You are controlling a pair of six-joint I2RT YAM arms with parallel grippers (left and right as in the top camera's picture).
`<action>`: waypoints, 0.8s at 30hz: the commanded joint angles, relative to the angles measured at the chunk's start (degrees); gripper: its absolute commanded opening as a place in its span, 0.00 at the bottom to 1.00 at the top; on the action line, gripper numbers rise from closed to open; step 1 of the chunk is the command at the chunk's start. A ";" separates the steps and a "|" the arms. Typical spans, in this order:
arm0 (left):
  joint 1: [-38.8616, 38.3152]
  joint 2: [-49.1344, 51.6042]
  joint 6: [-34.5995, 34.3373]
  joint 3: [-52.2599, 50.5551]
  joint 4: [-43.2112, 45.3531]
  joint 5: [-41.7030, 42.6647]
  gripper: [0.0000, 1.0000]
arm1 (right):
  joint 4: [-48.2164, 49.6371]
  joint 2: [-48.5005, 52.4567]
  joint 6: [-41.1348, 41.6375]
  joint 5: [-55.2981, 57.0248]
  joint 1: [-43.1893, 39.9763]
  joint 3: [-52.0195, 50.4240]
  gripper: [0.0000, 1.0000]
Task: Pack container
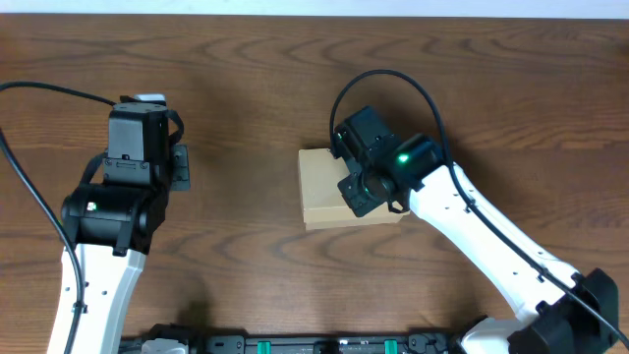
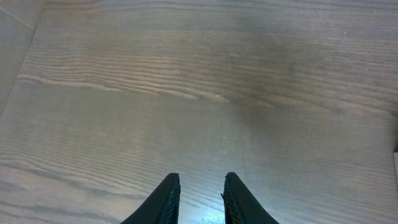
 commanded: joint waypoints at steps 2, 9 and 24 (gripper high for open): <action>0.33 -0.24 -0.37 1.20 -0.33 0.68 0.25 | 0.81 3.28 0.94 0.52 0.52 -2.34 0.01; 0.33 -0.24 -0.37 1.20 -0.35 1.09 0.25 | 4.96 6.73 2.08 -0.37 0.46 -7.72 0.01; 0.39 -0.24 0.96 1.20 0.87 1.05 0.49 | 12.11 2.69 4.76 6.38 -8.74 2.14 0.52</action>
